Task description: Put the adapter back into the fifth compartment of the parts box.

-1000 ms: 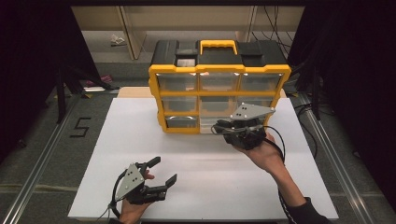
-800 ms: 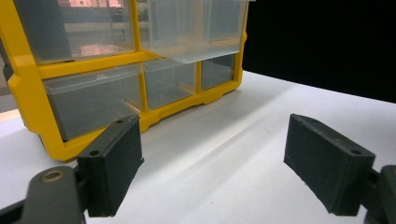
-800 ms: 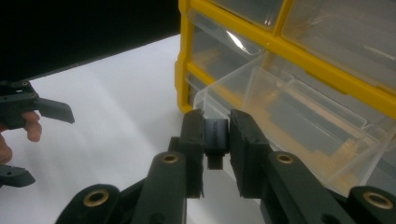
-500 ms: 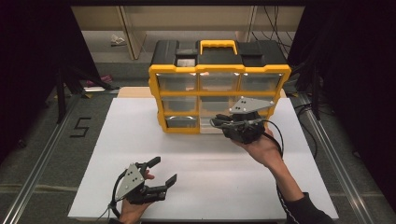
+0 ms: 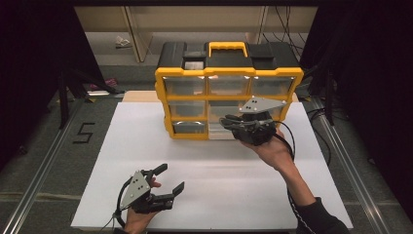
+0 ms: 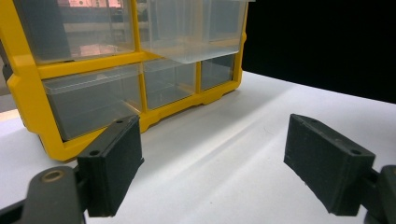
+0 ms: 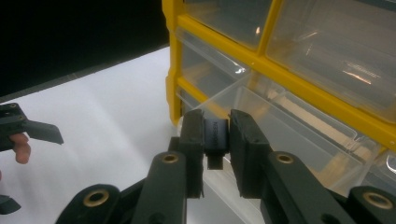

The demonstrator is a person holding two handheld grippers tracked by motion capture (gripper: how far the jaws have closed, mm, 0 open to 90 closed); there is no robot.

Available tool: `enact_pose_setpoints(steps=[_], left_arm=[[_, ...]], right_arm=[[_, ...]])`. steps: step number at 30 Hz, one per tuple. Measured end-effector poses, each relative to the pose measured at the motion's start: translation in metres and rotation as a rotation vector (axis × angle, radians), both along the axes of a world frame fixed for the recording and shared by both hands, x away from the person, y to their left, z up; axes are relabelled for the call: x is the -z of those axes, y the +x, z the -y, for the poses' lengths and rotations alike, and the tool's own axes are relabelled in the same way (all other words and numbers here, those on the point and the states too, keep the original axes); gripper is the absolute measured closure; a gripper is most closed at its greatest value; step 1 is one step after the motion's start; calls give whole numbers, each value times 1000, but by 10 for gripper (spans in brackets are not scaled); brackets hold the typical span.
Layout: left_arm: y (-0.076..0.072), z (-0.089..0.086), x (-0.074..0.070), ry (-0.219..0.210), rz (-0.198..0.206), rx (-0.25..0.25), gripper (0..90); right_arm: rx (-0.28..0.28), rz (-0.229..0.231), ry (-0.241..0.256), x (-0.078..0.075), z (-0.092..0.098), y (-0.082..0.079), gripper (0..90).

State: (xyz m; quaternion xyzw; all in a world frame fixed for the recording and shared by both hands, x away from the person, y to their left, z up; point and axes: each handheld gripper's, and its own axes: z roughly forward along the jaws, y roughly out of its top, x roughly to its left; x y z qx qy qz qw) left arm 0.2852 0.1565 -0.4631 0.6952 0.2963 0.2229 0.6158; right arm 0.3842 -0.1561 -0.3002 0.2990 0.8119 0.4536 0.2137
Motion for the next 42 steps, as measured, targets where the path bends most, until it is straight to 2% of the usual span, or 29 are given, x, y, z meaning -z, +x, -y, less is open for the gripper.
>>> enact_pose_setpoints(steps=[22, 42], left_arm=[[0, 0, 0, 3, 2, 4, 186], [0, 1, 0, 3, 1, 5, 186]], right_arm=[[36, -5, 9, 0, -4, 17, 764], [62, -19, -11, 0, -12, 32, 764]])
